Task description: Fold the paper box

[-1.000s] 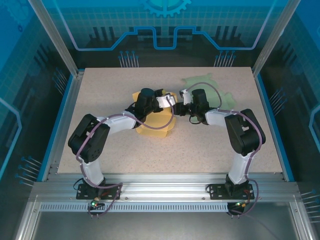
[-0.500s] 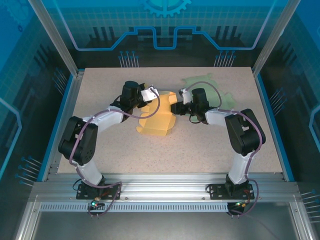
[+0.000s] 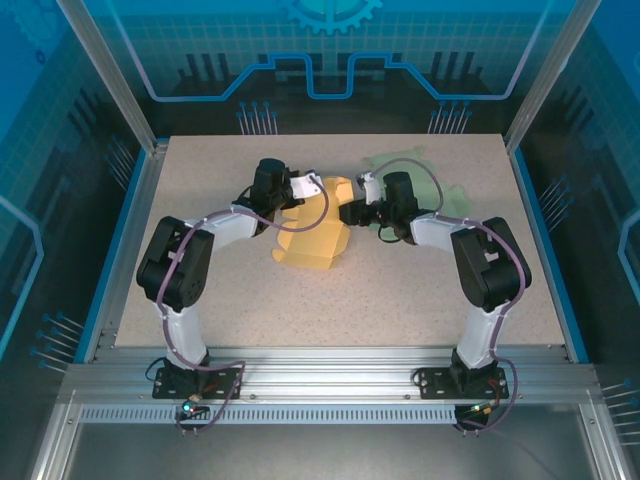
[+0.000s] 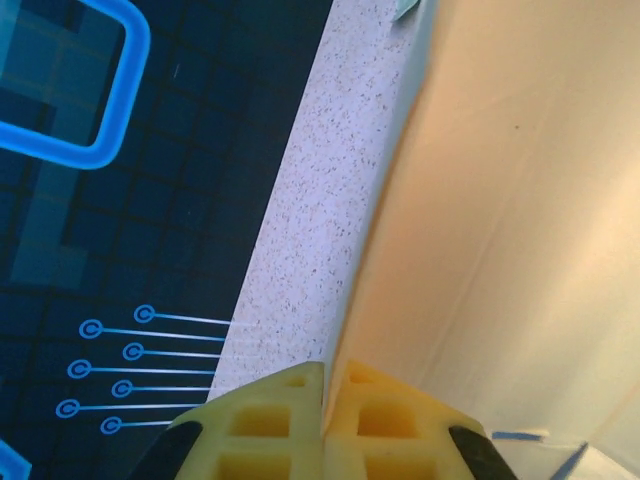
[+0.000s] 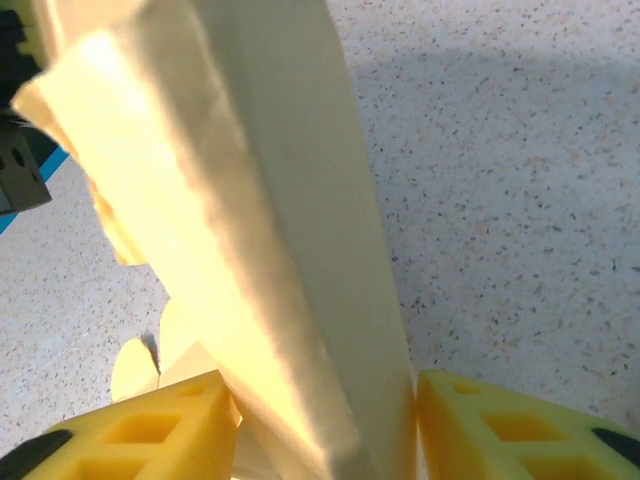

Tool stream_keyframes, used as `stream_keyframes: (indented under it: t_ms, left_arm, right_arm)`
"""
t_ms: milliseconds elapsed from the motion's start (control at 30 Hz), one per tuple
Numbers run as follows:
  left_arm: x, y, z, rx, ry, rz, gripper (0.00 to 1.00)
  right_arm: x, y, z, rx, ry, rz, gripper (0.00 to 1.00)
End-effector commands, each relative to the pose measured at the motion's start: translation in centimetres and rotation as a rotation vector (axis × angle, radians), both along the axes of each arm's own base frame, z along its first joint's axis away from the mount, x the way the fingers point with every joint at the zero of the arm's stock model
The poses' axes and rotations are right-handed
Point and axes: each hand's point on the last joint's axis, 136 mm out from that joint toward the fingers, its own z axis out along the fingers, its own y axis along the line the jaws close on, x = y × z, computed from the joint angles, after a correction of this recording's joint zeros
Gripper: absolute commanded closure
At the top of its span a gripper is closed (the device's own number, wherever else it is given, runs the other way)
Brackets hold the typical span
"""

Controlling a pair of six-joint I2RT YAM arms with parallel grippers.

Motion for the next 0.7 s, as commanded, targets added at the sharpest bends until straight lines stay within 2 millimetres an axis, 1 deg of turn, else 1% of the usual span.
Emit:
stream_keyframes:
  t_ms: [0, 133, 200, 367, 567, 667]
  left_arm:
    - [0.5, -0.6, 2.3, -0.007, -0.103, -0.02, 1.0]
    - [0.1, -0.8, 2.4, 0.057, -0.169, -0.032, 1.0]
    - [0.6, -0.7, 2.8, 0.105, -0.249, -0.014, 1.0]
    - [1.6, -0.5, 2.7, 0.181, -0.352, 0.006, 1.0]
    - [1.8, -0.8, 1.8, 0.218, -0.35, -0.015, 1.0]
    - [1.8, -0.7, 1.1, 0.234, -0.326, -0.023, 1.0]
  right_arm:
    - [0.2, 0.3, -0.1, 0.003, 0.014, 0.016, 0.48]
    - [0.8, 0.3, 0.9, 0.005, -0.001, 0.004, 0.45]
    - [1.0, 0.4, 1.8, 0.014, -0.017, 0.006, 0.43]
    - [0.8, 0.0, 1.4, -0.003, 0.005, -0.012, 0.38]
    - [1.4, -1.8, 0.8, 0.006, 0.017, -0.049, 0.31]
    - [1.9, -2.6, 1.5, 0.049, 0.001, -0.054, 0.3]
